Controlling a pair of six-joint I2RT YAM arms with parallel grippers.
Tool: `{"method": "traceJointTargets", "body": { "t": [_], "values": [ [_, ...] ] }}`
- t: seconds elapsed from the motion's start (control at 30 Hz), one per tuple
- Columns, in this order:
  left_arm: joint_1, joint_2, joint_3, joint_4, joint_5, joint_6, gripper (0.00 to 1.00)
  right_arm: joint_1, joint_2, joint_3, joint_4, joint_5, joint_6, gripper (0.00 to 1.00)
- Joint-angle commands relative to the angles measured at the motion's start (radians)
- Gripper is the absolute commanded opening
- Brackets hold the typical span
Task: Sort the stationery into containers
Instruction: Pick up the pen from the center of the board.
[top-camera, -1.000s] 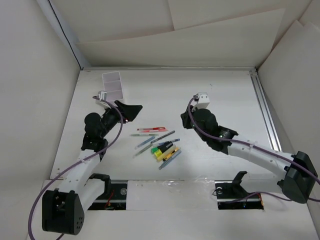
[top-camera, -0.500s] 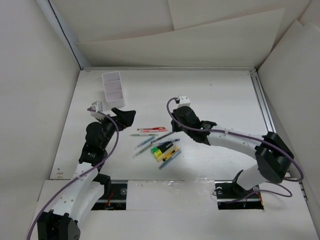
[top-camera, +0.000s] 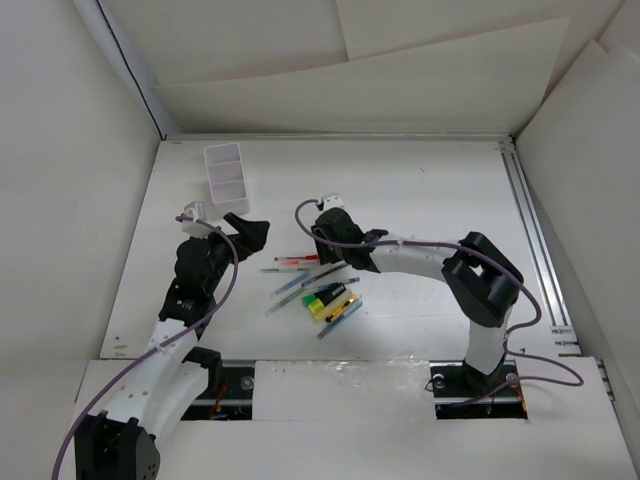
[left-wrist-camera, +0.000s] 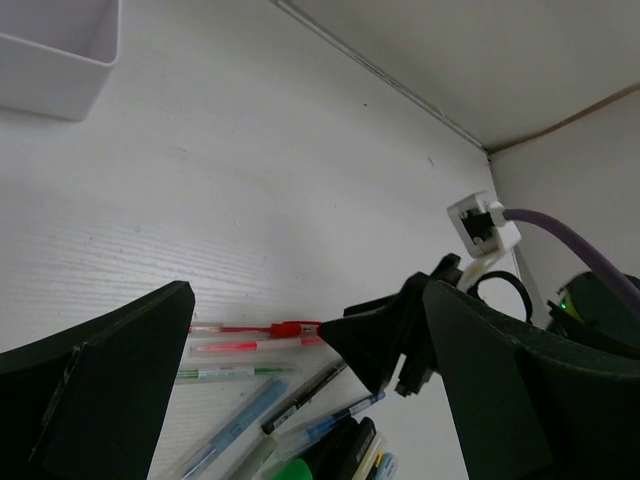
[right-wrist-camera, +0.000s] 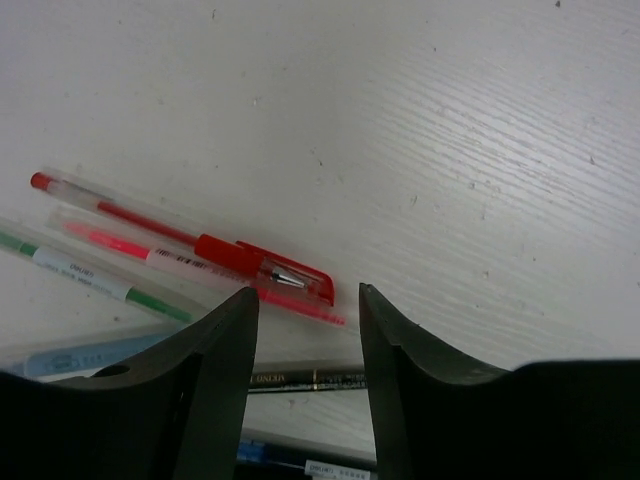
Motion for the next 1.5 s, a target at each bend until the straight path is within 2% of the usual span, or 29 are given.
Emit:
{"method": "traceJointTargets", "body": {
  "t": [0.0,0.3,0.7,0.93,1.07,1.13,1.27,1.47],
  "values": [
    [-0.003,-0.018,-0.010,-0.006,0.034,0.025,1.00,0.008,0.054,0.091,-0.004,0.004,-0.045,0.51],
    [-0.003,-0.015,-0.001,-0.003,0.094,0.025,1.00,-0.001,0.130,0.144,-0.064,-0.014,-0.073,0.50],
    [-0.003,0.032,-0.011,0.038,0.134,0.007,1.00,-0.001,0.065,0.072,-0.039,-0.114,-0.073,0.50],
    [-0.003,0.043,-0.002,0.028,0.156,-0.003,0.99,-0.001,0.056,0.054,-0.021,-0.218,-0.083,0.44],
    [-0.003,0.043,-0.002,0.005,0.146,0.007,0.93,-0.001,0.076,0.054,-0.021,-0.218,-0.083,0.44],
    [-0.003,0.034,-0.002,-0.007,0.136,0.007,0.80,-0.001,0.076,0.054,-0.021,-0.218,-0.083,0.44],
    [-0.003,0.034,-0.002,-0.073,0.108,-0.003,0.67,-0.001,0.022,0.032,-0.021,-0.218,-0.083,0.44],
    [-0.003,0.025,-0.002,-0.124,0.071,-0.003,0.63,-0.001,-0.033,0.023,-0.001,-0.270,-0.083,0.46]
  ]
}}
